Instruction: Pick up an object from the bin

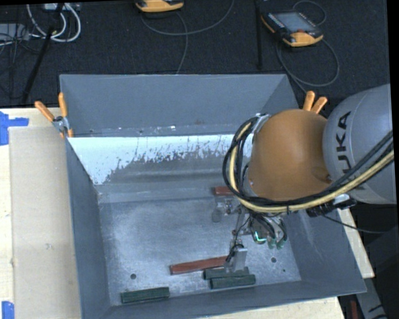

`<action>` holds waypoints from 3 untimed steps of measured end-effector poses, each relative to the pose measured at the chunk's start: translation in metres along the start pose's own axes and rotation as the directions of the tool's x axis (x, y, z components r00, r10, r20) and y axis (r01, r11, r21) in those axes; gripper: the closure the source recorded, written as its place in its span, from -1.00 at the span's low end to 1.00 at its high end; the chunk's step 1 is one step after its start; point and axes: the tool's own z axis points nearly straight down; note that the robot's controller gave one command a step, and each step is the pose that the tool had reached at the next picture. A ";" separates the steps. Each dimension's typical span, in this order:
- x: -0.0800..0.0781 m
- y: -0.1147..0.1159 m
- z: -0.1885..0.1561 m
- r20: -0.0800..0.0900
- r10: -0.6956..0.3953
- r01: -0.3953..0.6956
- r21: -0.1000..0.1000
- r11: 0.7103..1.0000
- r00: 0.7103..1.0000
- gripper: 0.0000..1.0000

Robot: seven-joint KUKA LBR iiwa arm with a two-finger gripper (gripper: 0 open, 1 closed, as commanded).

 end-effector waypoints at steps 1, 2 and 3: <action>0.012 0.081 0.125 0.027 -0.266 0.266 0.003 0.964 0.964 -1.00; -0.009 0.014 0.041 0.016 -0.288 0.288 0.007 0.958 0.957 -1.00; -0.002 0.021 0.131 -0.001 -0.317 0.317 0.000 0.948 0.948 -1.00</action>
Offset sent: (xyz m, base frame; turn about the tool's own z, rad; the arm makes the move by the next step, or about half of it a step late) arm -0.0184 0.0800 -0.1264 -0.2703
